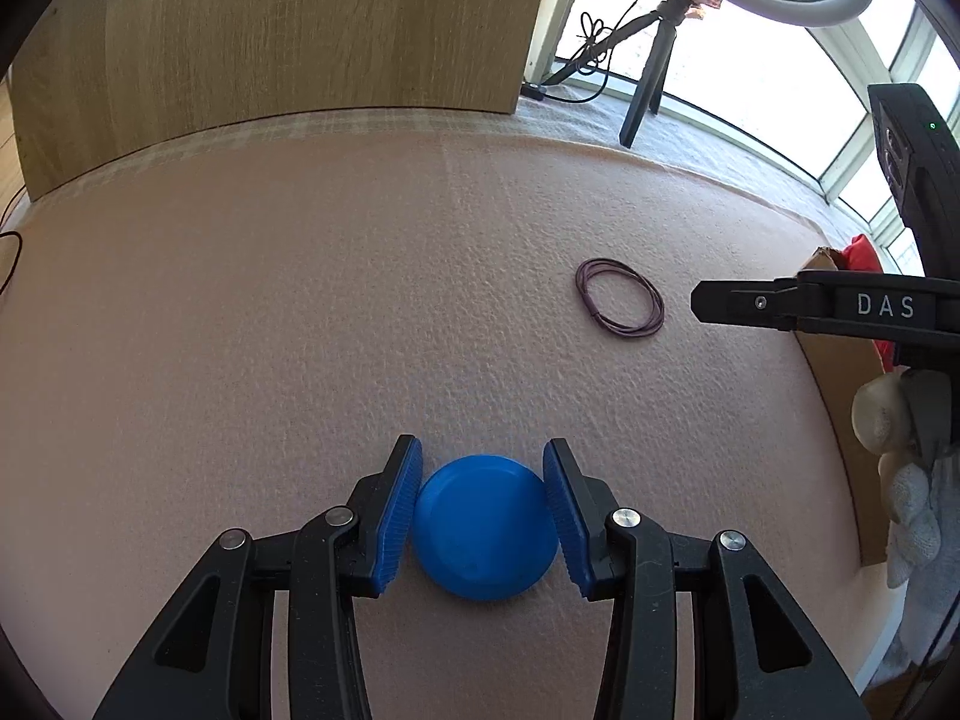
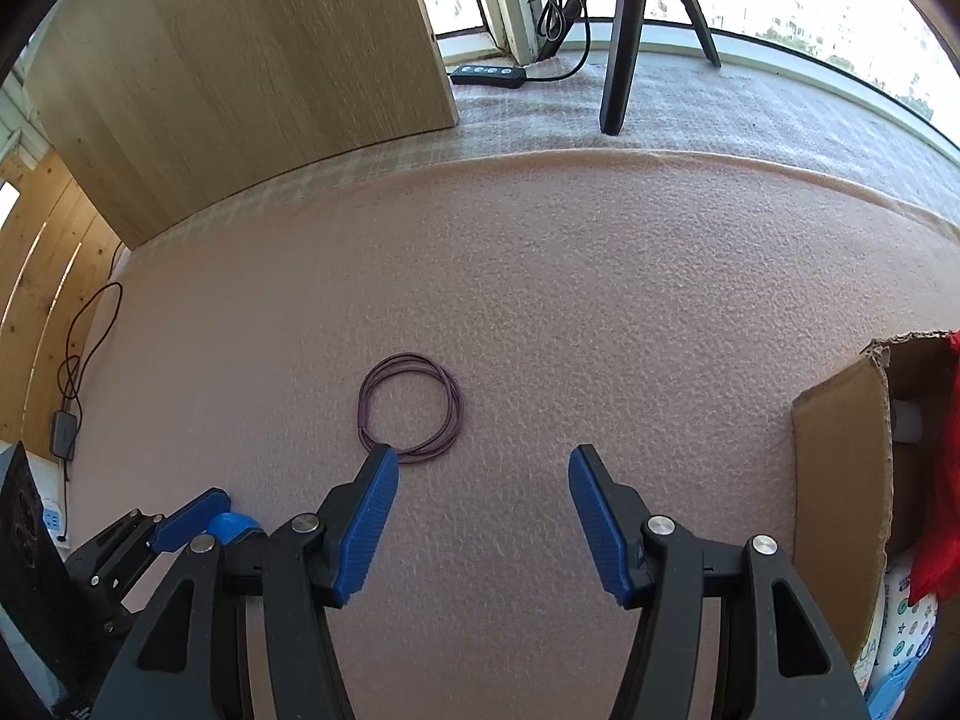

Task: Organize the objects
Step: 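Lift the blue lid with the left tool while the right tool closes on the purple rubber band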

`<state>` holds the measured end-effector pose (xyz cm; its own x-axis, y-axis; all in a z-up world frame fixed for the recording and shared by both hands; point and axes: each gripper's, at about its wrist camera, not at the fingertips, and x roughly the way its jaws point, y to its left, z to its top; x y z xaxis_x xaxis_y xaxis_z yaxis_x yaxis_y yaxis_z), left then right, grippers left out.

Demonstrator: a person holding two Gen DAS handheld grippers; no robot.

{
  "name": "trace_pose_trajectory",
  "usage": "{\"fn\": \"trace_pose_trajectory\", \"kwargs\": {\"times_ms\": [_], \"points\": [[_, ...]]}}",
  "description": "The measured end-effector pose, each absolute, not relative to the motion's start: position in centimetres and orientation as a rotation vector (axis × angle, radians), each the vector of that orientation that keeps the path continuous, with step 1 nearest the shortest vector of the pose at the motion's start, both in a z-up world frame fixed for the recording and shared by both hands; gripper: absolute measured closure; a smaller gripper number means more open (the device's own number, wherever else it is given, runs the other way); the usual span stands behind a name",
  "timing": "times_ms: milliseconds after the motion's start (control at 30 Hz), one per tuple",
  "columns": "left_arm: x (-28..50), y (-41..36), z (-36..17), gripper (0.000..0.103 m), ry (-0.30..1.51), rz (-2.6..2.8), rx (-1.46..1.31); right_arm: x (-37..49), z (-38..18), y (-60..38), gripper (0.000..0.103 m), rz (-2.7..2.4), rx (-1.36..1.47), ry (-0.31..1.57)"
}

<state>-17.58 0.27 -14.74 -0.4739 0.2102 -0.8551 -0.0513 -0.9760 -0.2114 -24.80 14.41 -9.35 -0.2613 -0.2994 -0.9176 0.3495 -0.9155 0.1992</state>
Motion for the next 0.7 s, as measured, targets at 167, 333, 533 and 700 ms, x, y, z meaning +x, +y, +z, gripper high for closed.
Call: {"fn": "trace_pose_trajectory", "kwargs": {"times_ms": [167,333,533,700], "points": [[-15.4,-0.1,-14.7,0.057,-0.256,2.559,-1.521,-26.0,-10.2,13.6,0.048,-2.213,1.611,0.126],[-13.7,0.0,-14.4,0.057,-0.243,2.545,-1.539,-26.6,-11.2,12.2,0.048,-2.199,1.620,0.200],[-12.2,-0.4,-13.8,0.048,-0.236,2.566,-1.561,-26.7,-11.7,10.2,0.048,-2.203,1.608,0.352],[-11.4,-0.8,-13.5,0.048,-0.251,2.570,-1.569,-26.1,-11.7,9.2,0.054,-2.198,1.589,0.420]]}}
